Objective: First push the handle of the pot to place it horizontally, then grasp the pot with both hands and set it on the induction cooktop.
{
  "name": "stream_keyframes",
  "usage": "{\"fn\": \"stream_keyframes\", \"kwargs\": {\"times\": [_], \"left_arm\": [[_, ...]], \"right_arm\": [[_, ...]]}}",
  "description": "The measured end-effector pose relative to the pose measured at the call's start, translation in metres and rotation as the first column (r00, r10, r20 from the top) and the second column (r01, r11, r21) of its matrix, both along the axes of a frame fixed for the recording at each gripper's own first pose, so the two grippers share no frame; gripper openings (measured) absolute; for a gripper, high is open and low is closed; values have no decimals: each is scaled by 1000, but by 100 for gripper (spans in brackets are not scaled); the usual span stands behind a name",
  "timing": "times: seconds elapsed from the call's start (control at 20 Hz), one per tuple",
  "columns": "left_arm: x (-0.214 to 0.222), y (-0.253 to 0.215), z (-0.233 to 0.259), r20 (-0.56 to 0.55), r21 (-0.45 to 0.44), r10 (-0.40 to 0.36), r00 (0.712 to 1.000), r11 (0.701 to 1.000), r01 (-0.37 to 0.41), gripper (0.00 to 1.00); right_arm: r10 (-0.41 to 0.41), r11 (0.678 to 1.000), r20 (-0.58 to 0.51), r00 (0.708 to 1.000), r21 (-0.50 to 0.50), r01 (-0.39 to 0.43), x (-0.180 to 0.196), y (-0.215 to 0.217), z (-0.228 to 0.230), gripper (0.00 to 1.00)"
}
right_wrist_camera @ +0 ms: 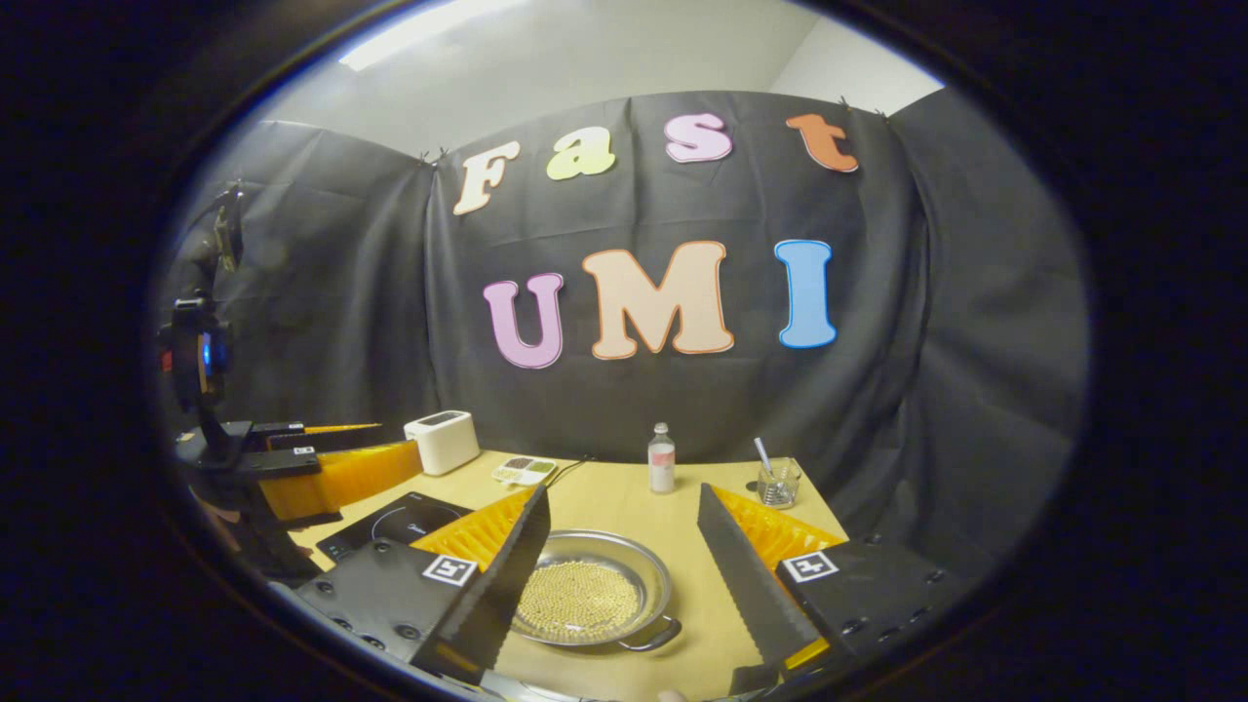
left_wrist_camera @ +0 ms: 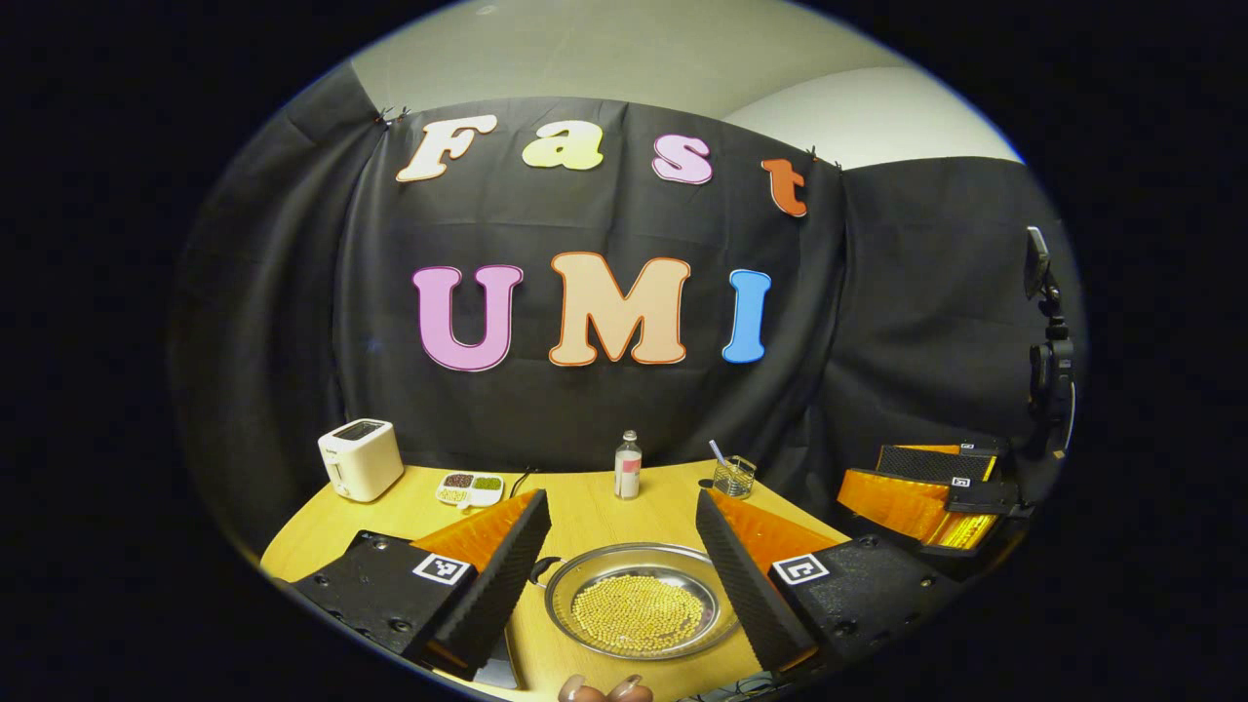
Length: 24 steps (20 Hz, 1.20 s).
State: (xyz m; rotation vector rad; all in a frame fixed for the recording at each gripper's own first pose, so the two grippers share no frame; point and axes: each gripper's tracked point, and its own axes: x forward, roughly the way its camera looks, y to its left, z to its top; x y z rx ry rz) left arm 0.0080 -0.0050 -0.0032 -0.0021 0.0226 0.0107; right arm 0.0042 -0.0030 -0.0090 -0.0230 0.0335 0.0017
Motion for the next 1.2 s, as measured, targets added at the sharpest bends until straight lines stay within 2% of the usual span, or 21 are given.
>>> {"fn": "stream_keyframes", "kwargs": {"times": [0.1, 0.15, 0.65, 0.7, 0.75, 0.85, 0.95, 1.0, 1.15, 1.2], "left_arm": [[-1, 1, 0, 2, 0, 4, 1000, 1000, -4, 94], [-1, 2, 1, 5, 6, 8, 1000, 1000, -8, 97], [0, 2, 1, 0, 43, 15, 1000, 999, -15, 95], [-1, 1, 2, 3, 42, 13, 1000, 999, -13, 97], [-1, 1, 1, 3, 41, 13, 1000, 999, -13, 97], [0, 1, 1, 1, 44, 17, 1000, 999, -17, 97], [0, 1, 2, 1, 47, 17, 1000, 999, -17, 94], [0, 0, 2, 4, 45, 15, 1000, 999, -15, 97], [0, 1, 2, 2, 37, 14, 1000, 999, -14, 95], [1, 1, 2, 3, 35, 15, 1000, 999, -15, 97]], "right_arm": [[2, 1000, -1, 1000, 1, -2, 1, 0, -1, 93], [3, 1000, 0, 1000, 1, -3, 0, 0, -1, 93], [-27, 999, 2, 1000, 28, 27, -2, -5, 0, 93], [-25, 999, -2, 1000, 28, 25, -3, -6, 0, 96], [-27, 999, -5, 1000, 26, 27, -3, -8, -2, 89], [-24, 999, -10, 1000, 21, 24, -4, -6, -3, 89], [-32, 999, -6, 999, 20, 32, -12, -8, 0, 61], [-33, 999, -6, 999, 19, 33, -12, -7, -1, 48], [-34, 999, -22, 999, 15, 34, -9, -8, -5, 48], [-33, 999, -25, 999, 14, 33, -9, -8, -5, 48]]}}
